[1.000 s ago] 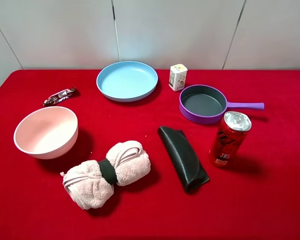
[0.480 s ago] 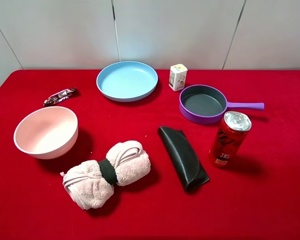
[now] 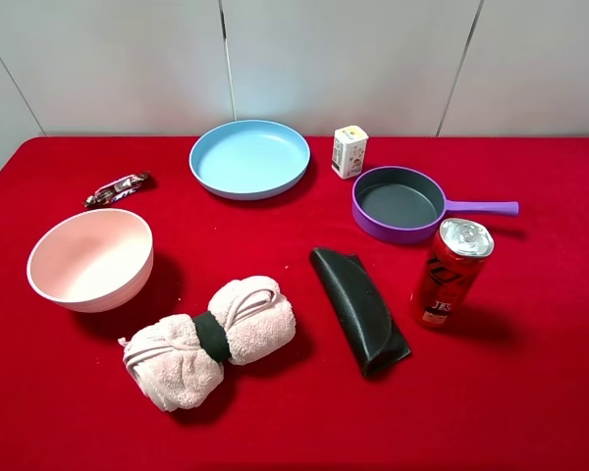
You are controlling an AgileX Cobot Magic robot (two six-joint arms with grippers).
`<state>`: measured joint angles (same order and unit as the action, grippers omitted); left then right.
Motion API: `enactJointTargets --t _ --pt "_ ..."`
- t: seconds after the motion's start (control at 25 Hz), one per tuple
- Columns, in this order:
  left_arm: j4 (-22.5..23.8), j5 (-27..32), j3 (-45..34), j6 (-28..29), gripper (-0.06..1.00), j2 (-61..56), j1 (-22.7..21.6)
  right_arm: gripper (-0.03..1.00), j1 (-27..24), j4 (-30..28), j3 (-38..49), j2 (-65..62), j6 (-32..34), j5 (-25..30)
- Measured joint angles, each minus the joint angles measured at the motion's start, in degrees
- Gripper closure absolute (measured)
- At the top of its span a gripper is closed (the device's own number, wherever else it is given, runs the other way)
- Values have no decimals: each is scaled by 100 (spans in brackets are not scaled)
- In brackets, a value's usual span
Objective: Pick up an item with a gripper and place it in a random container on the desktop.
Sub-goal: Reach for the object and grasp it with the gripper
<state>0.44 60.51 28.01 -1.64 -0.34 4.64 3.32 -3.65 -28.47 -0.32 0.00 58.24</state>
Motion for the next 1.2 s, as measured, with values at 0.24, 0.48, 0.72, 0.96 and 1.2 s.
enactJointTargets --t 0.24,0.48,0.72,0.96,1.2 --pt "0 0 0 0 -5 0 0 27 0 0 0 0 0 0" --pt "0 0 0 0 -5 0 0 27 0 0 0 0 0 0" --pt "0 0 0 0 -5 0 0 27 0 0 0 0 0 0" --pt "0 0 0 0 -5 0 0 27 0 0 0 0 0 0" --pt "0 0 0 0 -5 0 0 27 0 170 -25 378 -130 -42"
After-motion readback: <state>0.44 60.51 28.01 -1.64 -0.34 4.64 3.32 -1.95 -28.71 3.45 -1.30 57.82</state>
